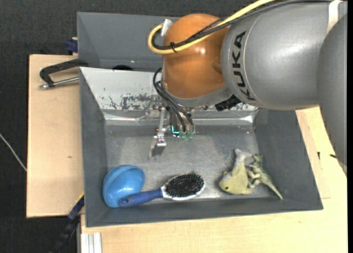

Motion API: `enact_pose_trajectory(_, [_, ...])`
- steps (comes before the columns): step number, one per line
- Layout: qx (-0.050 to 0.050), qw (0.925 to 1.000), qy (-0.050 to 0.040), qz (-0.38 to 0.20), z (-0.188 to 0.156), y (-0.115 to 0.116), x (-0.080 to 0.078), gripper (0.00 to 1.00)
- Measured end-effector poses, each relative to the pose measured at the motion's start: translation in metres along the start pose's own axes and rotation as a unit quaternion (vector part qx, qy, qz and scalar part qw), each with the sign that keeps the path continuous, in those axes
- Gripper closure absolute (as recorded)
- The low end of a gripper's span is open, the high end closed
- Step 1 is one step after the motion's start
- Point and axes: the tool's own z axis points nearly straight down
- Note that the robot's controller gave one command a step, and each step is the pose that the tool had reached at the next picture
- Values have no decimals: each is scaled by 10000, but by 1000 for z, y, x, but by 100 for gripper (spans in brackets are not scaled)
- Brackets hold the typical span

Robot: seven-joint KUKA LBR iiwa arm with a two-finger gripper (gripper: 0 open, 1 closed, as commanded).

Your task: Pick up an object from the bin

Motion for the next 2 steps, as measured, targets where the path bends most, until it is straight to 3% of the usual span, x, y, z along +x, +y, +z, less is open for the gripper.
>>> enact_pose_trajectory(1, [12,9925,-10,-1224,98,-64,0,0])
enact_pose_trajectory(2, [22,9651,-84,-2618,74,-123,-16,0])
